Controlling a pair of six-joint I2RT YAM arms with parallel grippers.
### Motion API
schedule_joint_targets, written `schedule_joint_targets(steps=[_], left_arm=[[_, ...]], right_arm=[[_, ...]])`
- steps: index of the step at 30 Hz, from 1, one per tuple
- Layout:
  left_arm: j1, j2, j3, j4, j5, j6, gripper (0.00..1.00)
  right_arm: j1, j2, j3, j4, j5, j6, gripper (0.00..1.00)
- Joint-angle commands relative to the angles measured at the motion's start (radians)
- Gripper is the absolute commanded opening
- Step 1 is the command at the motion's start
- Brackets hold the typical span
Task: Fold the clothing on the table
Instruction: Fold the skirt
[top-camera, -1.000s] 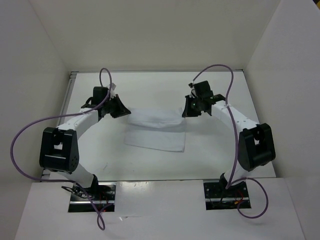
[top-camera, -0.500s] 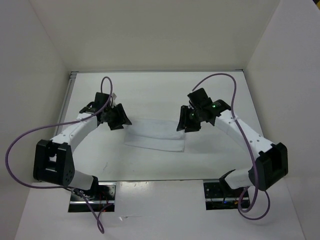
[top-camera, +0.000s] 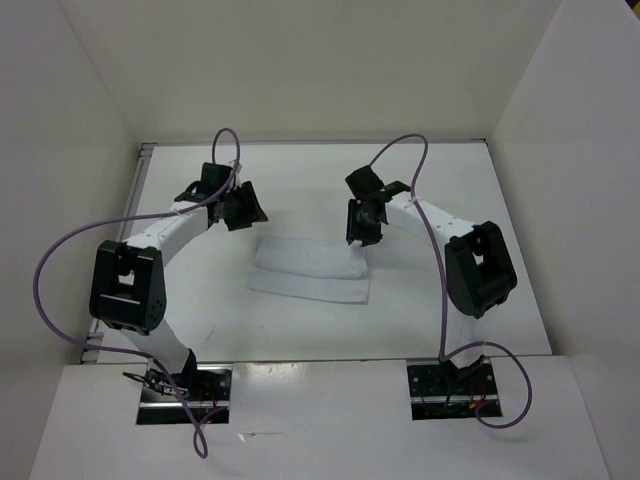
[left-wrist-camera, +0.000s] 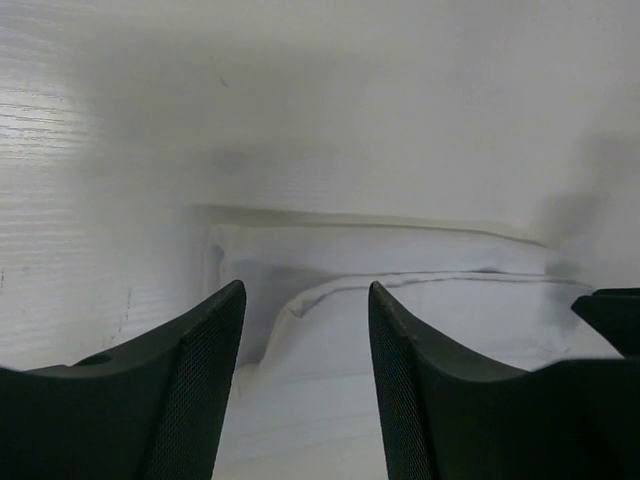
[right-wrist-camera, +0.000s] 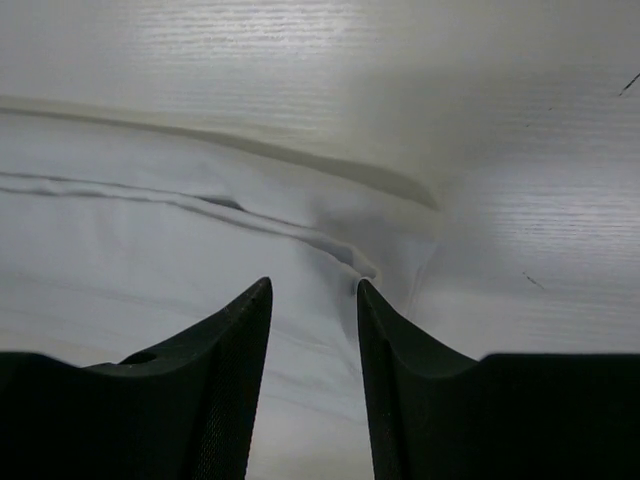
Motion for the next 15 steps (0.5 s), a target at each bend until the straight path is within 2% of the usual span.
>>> schedule_joint_targets(steps=[1,10,15], left_arm=[[0.002,0.026,0.026,0.049,-0.035,0.071,0.6],[0.002,0.088,-0.015,0.086,0.102,0.061,0.55],[0.002,0.097,-0.024,0.066,0.111,0.06,0.54]], right_arm=[[-0.009,-0.003,0.09,0.05,0.087,-0.035,0.45],[-0.009,0.019,0.081,0.047,0.122,-0.054,0.44],[-0.009,0.007,0.029,0.036,0.113,-0.043,0.44]])
